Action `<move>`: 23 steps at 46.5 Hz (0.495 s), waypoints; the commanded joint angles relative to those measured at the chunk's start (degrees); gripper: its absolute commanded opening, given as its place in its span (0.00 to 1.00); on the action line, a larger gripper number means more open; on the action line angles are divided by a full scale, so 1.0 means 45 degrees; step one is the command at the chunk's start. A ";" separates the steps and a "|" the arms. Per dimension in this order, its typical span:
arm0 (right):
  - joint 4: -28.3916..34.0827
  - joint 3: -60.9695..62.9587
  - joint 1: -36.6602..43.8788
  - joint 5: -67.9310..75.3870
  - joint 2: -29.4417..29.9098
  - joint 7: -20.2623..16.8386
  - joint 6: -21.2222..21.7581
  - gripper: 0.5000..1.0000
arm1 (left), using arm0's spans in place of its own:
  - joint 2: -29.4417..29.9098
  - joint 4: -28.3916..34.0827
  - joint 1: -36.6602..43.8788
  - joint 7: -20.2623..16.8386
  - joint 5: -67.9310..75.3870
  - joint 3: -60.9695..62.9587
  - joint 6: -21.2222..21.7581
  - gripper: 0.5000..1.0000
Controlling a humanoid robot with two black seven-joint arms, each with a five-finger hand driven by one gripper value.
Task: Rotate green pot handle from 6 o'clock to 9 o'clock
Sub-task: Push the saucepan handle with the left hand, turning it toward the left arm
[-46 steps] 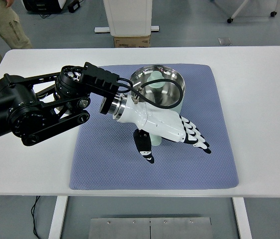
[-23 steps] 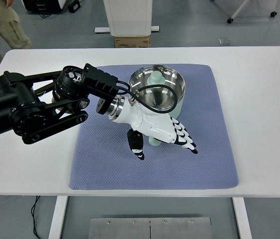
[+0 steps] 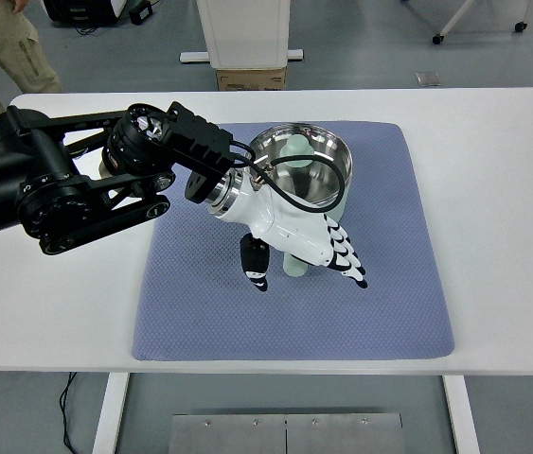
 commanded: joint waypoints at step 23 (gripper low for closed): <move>0.0000 0.0000 -0.0001 0.0000 0.0000 0.0000 0.0000 1.00 | -0.0059 -0.0001 -0.1480 0.0001 -0.0022 0.2103 0.0009 1.00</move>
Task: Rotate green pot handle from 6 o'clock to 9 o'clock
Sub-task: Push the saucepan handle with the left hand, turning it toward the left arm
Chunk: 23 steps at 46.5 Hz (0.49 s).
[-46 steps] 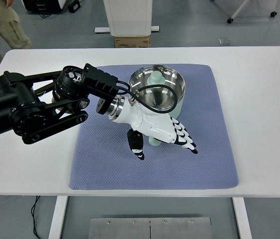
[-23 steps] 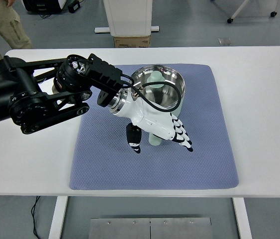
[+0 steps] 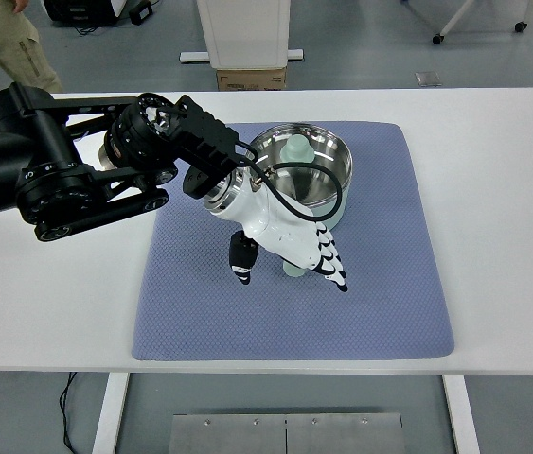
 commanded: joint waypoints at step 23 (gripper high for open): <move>0.0000 0.0000 -0.0018 0.0000 0.0000 0.0000 0.0000 1.00 | -0.0389 0.0001 -0.0623 0.0000 0.0001 0.0508 -0.0528 1.00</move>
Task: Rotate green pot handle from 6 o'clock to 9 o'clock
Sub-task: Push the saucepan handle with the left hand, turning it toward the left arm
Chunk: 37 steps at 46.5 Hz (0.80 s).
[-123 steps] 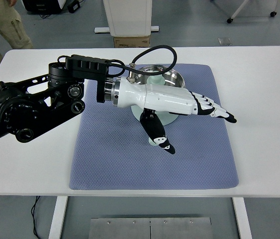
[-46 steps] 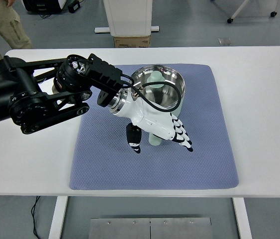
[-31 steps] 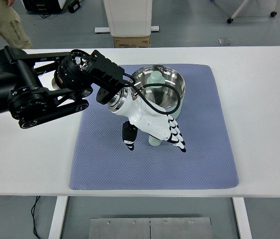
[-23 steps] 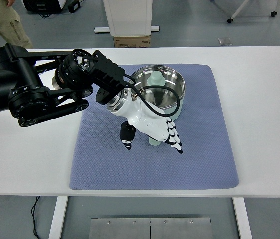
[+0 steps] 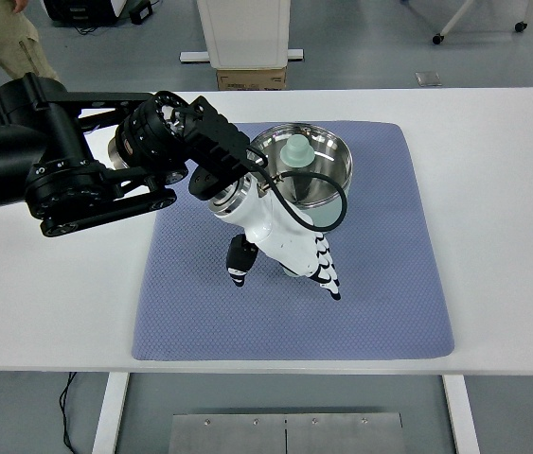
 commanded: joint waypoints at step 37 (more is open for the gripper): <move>0.0000 0.0000 0.0003 0.0000 0.0000 0.0000 0.0000 1.00 | -0.0118 0.0040 -0.0451 0.0001 0.0547 0.0960 -0.0150 1.00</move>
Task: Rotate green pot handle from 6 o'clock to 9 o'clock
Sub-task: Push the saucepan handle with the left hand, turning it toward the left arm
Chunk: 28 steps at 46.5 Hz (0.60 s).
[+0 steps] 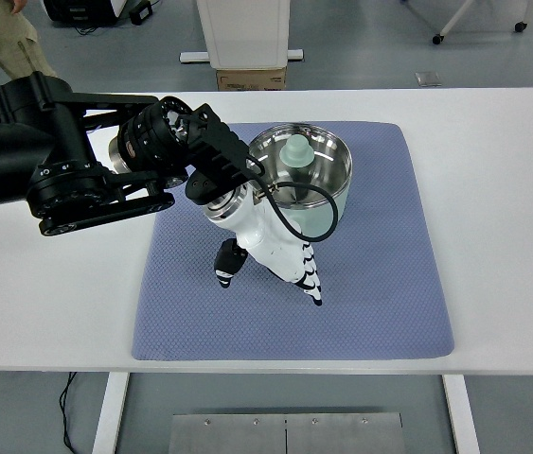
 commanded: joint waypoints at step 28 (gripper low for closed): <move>0.0000 0.0000 0.0000 0.0000 0.0000 0.0000 0.0000 1.00 | 0.0098 -0.0033 -0.0877 0.0000 0.0576 0.0984 0.0000 1.00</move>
